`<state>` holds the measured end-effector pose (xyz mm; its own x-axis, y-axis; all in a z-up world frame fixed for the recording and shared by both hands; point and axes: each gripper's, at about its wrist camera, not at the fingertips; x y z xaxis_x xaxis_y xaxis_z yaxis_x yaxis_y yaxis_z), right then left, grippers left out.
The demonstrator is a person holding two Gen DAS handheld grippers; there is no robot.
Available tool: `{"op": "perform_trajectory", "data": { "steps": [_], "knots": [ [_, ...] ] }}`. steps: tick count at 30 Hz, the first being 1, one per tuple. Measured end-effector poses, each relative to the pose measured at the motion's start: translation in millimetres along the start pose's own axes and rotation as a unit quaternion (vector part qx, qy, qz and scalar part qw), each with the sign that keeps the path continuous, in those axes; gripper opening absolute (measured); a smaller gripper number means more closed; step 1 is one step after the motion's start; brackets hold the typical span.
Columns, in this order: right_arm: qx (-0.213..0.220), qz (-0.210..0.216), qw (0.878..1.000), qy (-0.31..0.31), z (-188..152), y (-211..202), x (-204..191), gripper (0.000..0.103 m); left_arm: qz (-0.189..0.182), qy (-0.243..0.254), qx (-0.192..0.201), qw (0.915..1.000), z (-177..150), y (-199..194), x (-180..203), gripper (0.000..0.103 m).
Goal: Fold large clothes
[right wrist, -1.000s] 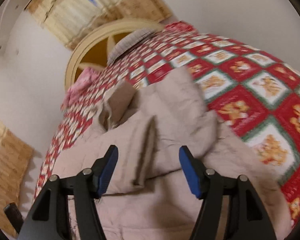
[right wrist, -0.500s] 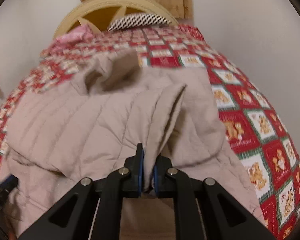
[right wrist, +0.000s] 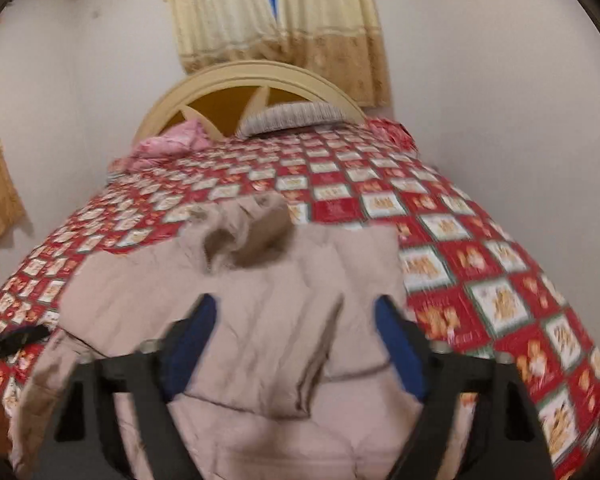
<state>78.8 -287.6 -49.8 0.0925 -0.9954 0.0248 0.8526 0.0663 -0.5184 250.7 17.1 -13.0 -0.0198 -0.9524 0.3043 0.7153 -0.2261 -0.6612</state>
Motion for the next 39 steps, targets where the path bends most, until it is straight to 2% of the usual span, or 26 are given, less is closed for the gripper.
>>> {"op": "perform_trajectory", "data": {
  "steps": [1,2,4,6,10,12,14,15,19,21,23,24,26,28,32,34,37,39],
  "knots": [
    [-0.016,0.005,1.0,-0.015,7.6,6.6,-5.3,0.041,0.007,0.002,0.01,0.9999,9.1,4.9,2.6,0.071],
    [-0.029,0.016,0.999,-0.025,13.1,16.9,-11.3,0.038,0.011,0.005,0.02,0.9997,18.1,11.8,5.3,0.071],
    [-0.045,0.042,0.998,-0.027,18.4,40.3,-17.0,0.038,0.033,0.016,0.028,0.9989,33.4,34.0,6.6,0.071],
    [-0.073,0.047,0.996,-0.023,13.5,69.5,-21.6,0.038,0.063,0.021,0.018,0.9976,44.0,61.7,2.7,0.071],
    [-0.13,0.061,0.99,-0.008,-10.4,114.3,-23.1,0.038,0.114,0.004,-0.007,0.9935,40.8,110.3,-26.5,0.071],
    [-0.141,0.065,0.988,-0.001,-27.3,122.8,-16.6,0.036,0.118,-0.025,-0.033,0.9921,29.7,128.4,-48.3,0.072],
    [-0.138,0.079,0.987,0.013,-35.6,121.3,-10.9,0.036,0.09,-0.069,-0.055,0.992,16.9,141.2,-70.6,0.078],
    [-0.139,0.082,0.987,0.016,-36.2,121.6,-10.3,0.036,0.078,-0.084,-0.051,0.992,16.4,140.2,-76.6,0.078],
    [-0.157,0.076,0.985,-0.01,-31.0,119.5,-16.6,0.04,0.091,-0.064,-0.061,0.992,24.5,133.0,-70.5,0.078],
    [-0.16,0.083,0.983,-0.02,-20.6,113.1,-16.8,0.051,0.071,-0.046,-0.043,0.9955,36.3,115.6,-59.4,0.078],
    [-0.126,0.098,0.987,-0.02,1.0,101.3,-11.6,0.075,0.031,-0.028,-0.009,0.9991,53.1,98.4,-43.2,0.078],
    [-0.102,0.094,0.99,-0.02,14.0,93.7,-8.2,0.078,0.011,-0.016,0.007,0.9998,62.7,89.4,-33.7,0.079],
    [-0.061,0.083,0.994,-0.023,43.1,84.5,-2.1,0.079,-0.02,0.006,0.018,0.9996,79.3,83.7,-16.5,0.081],
    [-0.055,0.078,0.995,-0.034,70.0,89.0,0.4,0.073,-0.035,0.012,0.008,0.9993,97.0,91.6,0.8,0.082],
    [-0.075,0.055,0.995,-0.019,116.4,137.4,15.2,0.074,-0.068,0.012,-0.049,0.9964,123.5,125.9,30.3,0.082],
    [-0.094,0.052,0.994,-0.018,131.6,171.5,21.3,0.074,-0.104,-0.007,-0.065,0.9925,131.3,138.4,37.2,0.082],
    [-0.133,0.052,0.989,-0.026,133.9,215.4,17.2,0.074,-0.145,-0.038,-0.082,0.9852,134.3,147.4,41.9,0.082],
    [-0.172,0.027,0.984,-0.046,127.6,245.2,12.8,0.073,-0.179,-0.048,-0.107,0.9768,133.1,157.9,44.3,0.082]
  ]
}}
Point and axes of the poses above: each gripper's, at about its wrist camera, not at the fingertips, and y roughly the way its jaws point, x to its right, z to its top, and after that the axes turned 10 degrees about -y, right-handed
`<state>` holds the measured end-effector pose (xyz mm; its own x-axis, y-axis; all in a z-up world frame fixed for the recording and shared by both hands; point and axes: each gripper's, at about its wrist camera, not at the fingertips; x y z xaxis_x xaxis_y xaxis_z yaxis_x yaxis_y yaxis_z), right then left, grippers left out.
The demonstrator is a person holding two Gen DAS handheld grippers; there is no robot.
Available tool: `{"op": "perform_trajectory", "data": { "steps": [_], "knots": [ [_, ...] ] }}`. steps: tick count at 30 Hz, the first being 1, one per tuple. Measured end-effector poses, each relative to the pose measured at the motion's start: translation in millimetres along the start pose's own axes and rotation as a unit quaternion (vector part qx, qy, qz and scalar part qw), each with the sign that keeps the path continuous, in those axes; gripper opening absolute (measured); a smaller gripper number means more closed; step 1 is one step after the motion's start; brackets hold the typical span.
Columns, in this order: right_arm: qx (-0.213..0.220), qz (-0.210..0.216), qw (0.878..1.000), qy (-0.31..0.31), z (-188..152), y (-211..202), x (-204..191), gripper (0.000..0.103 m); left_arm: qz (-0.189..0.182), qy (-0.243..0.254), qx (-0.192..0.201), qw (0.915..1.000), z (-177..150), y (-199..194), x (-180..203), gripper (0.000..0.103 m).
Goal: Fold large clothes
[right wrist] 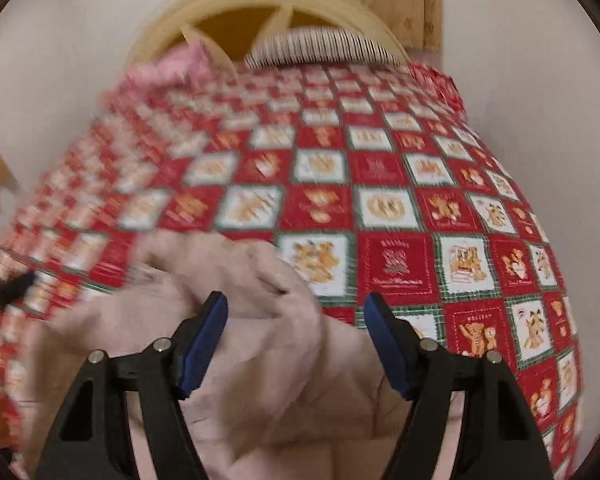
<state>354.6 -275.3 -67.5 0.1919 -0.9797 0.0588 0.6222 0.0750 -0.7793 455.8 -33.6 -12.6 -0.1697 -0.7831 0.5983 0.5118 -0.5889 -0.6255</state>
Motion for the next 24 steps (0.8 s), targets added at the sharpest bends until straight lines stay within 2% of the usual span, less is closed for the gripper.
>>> {"op": "perform_trajectory", "data": {
  "steps": [1,2,4,5,8,12,15,18,20,22,23,24],
  "knots": [
    [-0.023,-0.006,1.0,-0.002,-2.8,16.7,-0.6,0.064,-0.011,-0.002,-0.014,0.9998,0.2,5.3,-0.2,0.082],
    [-0.038,-0.008,0.999,0.001,-6.7,25.4,1.4,0.042,-0.02,-0.003,-0.031,0.9993,0.1,11.4,0.1,0.082],
    [-0.058,0.008,0.998,0.008,-19.2,35.8,3.4,0.012,-0.029,-0.008,-0.055,0.998,-0.6,21.2,-0.5,0.082],
    [-0.057,0.022,0.998,0.011,-27.3,35.2,4.3,0.012,-0.027,-0.011,-0.057,0.9979,-0.8,22.7,-0.6,0.082],
    [-0.023,0.03,0.999,0.009,-50.1,10.6,6.1,0.01,-0.01,-0.014,-0.055,0.9983,0.8,29.3,1.7,0.082],
    [0.021,0.046,0.998,0.045,-86.1,-21.6,15.3,0.01,0.018,-0.004,-0.047,0.9987,-0.7,31.4,13.1,0.083],
    [0.032,0.053,0.996,0.067,-104.2,-10.3,19.7,0.01,0.046,0.015,-0.034,0.9983,-12.0,29.5,22.8,0.083],
    [0.036,0.08,0.992,0.088,-109.8,11.3,24.3,0.01,0.07,0.037,-0.055,0.9954,-28.7,39.0,33.1,0.082],
    [0.045,0.088,0.991,0.095,-110.2,12.6,26.7,0.01,0.098,0.072,-0.048,0.9915,-44.8,38.8,47.8,0.083],
    [0.051,0.092,0.99,0.097,-112.8,12.7,27.6,0.01,0.158,0.14,-0.03,0.977,-74.3,37.6,68.8,0.083],
    [0.054,0.095,0.989,0.099,-114.4,13.0,28.2,0.01,0.197,0.173,-0.017,0.9648,-89.2,38.4,76.7,0.083],
    [0.056,0.097,0.989,0.1,-115.5,13.4,28.5,0.01,0.245,0.206,0.003,0.9475,-103.0,42.6,83.6,0.083]
  ]
}}
Point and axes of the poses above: each gripper's, at about its wrist camera, not at the fingertips, and y roughly the way its jaws point, x to its right, z to its top, and after that the axes turned 10 degrees about -y, right-handed
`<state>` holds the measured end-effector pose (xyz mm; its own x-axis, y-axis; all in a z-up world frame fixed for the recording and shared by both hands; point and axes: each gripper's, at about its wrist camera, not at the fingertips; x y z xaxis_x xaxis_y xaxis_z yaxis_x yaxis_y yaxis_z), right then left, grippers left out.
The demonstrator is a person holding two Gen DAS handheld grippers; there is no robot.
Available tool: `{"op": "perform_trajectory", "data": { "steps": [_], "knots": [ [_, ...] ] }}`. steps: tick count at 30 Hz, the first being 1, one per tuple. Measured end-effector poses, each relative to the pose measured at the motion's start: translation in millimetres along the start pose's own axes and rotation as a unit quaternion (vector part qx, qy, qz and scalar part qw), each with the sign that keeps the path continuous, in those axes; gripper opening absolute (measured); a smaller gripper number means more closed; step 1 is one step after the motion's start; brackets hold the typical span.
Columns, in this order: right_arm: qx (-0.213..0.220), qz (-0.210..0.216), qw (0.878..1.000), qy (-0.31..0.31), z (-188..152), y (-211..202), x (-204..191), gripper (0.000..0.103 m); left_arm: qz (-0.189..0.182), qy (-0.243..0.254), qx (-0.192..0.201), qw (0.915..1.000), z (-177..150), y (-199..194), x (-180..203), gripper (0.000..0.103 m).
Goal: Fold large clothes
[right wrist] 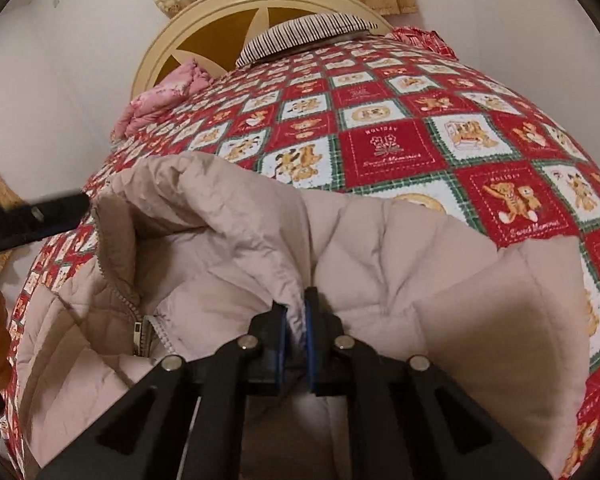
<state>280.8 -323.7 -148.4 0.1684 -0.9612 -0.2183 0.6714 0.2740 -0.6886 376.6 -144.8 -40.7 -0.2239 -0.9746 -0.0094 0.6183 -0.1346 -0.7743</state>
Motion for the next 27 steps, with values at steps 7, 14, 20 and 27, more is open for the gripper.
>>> {"op": "perform_trajectory", "data": {
  "steps": [7,14,20,27],
  "knots": [
    [0.011,0.005,1.0,0.003,-6.1,-1.6,1.9,0.011,0.152,-0.078,0.011,0.9852,-14.0,21.4,-18.0,0.081],
    [0.008,0.008,1.0,0.026,-8.4,0.9,11.2,0.007,0.082,-0.257,-0.042,0.962,-106.0,-22.2,-105.1,0.028],
    [0.005,0.0,0.998,0.058,-11.0,2.2,23.7,0.006,0.077,-0.272,-0.038,0.9585,-145.5,-44.0,-116.8,0.029],
    [0.008,0.009,0.998,0.066,-12.1,1.6,28.1,0.006,0.044,-0.277,0.009,0.9599,-124.2,-90.9,-131.9,0.029]
  ]
}}
Point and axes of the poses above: each gripper's, at about its wrist camera, not at the fingertips, and y roughly the way its jaws point, x to its right, z to its top, and after that the axes turned 10 degrees about -y, right-handed
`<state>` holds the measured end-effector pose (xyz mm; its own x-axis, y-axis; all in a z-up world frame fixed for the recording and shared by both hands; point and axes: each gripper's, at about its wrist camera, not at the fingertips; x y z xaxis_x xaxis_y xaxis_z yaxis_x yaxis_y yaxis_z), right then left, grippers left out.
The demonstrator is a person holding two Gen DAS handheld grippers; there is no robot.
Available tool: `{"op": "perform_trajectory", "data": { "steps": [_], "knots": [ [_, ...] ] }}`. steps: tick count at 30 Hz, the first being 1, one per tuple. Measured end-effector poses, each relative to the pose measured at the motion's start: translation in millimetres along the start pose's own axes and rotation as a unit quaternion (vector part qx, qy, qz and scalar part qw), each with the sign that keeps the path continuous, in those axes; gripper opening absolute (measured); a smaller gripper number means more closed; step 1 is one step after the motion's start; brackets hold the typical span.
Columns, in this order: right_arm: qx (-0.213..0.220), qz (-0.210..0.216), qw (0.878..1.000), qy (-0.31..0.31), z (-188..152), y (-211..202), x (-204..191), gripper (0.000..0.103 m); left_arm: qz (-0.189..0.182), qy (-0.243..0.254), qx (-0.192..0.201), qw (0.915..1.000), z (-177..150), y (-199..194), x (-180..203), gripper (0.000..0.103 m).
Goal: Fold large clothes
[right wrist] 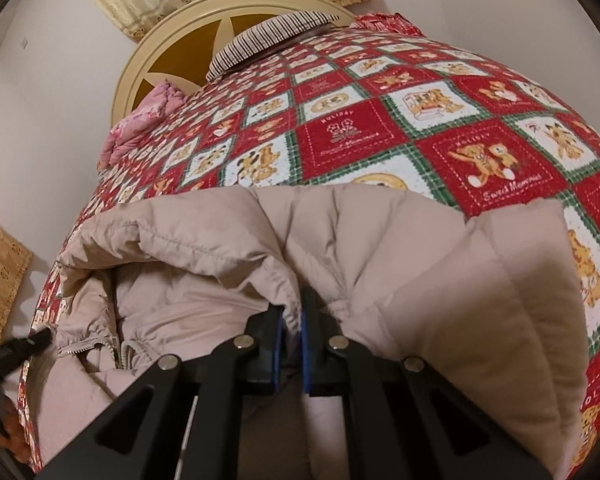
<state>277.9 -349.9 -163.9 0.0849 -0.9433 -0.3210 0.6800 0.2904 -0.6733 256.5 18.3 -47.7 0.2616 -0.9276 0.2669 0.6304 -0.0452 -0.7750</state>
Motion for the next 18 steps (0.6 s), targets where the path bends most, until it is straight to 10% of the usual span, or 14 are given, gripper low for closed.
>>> {"op": "perform_trajectory", "data": {
  "steps": [2,5,8,13,18],
  "knots": [
    [0.002,0.0,1.0,0.0,-0.7,-0.9,0.1,0.006,-0.014,0.016,0.035,0.9992,22.2,-7.9,22.3,0.031],
    [0.008,-0.005,1.0,0.004,-1.4,-3.1,1.6,0.006,-0.038,0.04,0.043,0.9976,56.7,12.5,61.3,0.066],
    [0.013,-0.006,1.0,0.013,-2.9,-5.5,4.7,0.006,-0.042,0.078,0.021,0.9958,68.5,59.0,91.8,0.068],
    [0.015,0.002,1.0,0.024,-3.8,-6.2,9.4,0.006,-0.009,0.111,-0.092,0.9896,-1.1,122.1,82.8,0.068],
    [0.015,0.014,0.999,0.03,-2.9,-5.5,12.8,0.006,0.001,0.143,-0.03,0.9893,-38.9,104.0,77.8,0.068]
  ]
}}
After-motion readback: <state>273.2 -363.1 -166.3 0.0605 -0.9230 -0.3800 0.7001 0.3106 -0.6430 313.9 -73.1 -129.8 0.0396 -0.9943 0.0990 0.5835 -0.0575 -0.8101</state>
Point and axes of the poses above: each gripper's, at about its wrist camera, not at the fingertips, and y roughly the way its jaws point, x to its right, z to its top, and after that the axes turned 10 degrees about -y, right-handed
